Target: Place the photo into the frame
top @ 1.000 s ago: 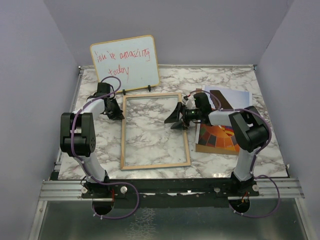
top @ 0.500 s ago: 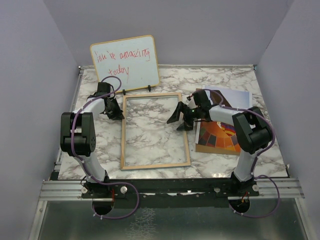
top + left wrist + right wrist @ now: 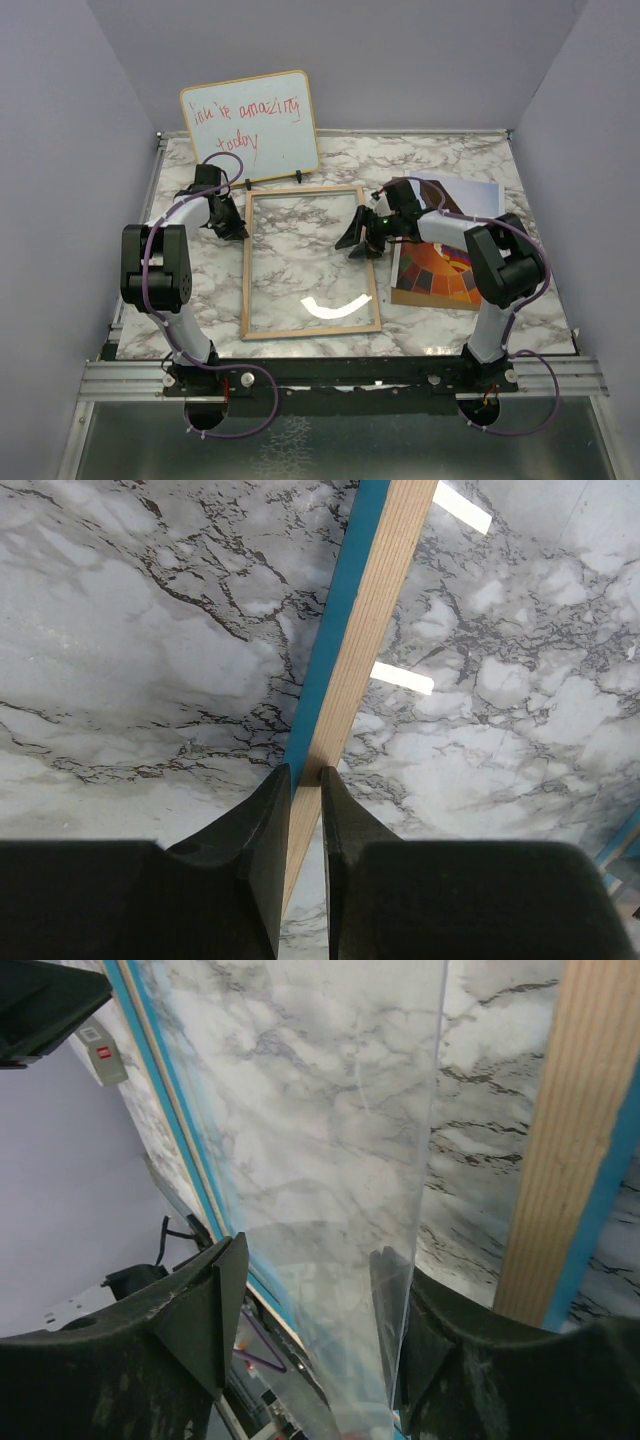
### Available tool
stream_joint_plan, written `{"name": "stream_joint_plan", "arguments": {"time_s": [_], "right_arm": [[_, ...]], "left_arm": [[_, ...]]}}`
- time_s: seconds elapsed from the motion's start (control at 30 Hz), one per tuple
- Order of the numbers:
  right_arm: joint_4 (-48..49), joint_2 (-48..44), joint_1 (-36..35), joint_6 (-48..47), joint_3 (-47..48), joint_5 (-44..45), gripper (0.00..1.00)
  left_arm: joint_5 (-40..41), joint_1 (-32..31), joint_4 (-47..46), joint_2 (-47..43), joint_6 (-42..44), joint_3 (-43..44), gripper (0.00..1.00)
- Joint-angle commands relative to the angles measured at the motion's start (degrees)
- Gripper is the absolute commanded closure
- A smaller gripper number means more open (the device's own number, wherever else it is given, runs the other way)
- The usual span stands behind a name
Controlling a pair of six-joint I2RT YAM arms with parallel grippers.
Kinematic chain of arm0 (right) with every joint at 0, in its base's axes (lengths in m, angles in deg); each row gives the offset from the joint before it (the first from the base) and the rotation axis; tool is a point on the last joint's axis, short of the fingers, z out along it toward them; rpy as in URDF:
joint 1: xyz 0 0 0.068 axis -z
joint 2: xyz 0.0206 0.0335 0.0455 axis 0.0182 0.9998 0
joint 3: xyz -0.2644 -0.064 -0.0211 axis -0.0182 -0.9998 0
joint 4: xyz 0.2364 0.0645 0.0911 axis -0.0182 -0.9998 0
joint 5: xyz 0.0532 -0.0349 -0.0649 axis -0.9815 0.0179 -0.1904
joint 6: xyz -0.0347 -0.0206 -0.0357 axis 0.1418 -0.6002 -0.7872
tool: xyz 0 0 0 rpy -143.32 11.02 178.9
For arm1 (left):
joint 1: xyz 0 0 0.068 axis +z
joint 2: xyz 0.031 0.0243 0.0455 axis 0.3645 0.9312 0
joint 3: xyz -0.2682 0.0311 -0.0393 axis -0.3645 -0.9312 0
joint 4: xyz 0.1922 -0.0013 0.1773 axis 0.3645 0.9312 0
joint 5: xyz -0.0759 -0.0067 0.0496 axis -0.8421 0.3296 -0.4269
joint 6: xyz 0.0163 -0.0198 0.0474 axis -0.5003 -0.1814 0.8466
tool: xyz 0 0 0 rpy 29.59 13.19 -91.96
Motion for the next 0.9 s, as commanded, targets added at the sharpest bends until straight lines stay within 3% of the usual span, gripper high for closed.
{"name": "stream_joint_plan", "arguments": {"time_s": [0.0, 0.23, 0.43, 0.53, 0.87], "right_arm": [[7.17, -0.93, -0.74, 1.11, -0.99, -5.11, 0.42], [15.94, -2.94, -0.80, 3.31, -4.63, -9.63, 0.51], [26.52, -5.86, -0.81, 7.87, -8.97, -13.55, 0.75], [32.52, -6.47, -0.83, 11.45, -10.50, -15.34, 0.81], [41.09, -6.45, -0.78, 17.43, -10.81, -18.91, 0.86]], "left_arm": [[0.95, -0.30, 2.05, -0.07, 1.28, -0.80, 0.80], [1.17, -0.30, 2.05, 0.50, 1.54, -1.06, 0.80], [2.37, -0.30, 2.03, 0.68, 1.61, -1.16, 0.81], [2.67, -0.30, 1.96, 0.86, 1.68, -1.33, 0.81], [3.53, -0.30, 1.70, 1.21, 1.89, -1.76, 0.81]]}}
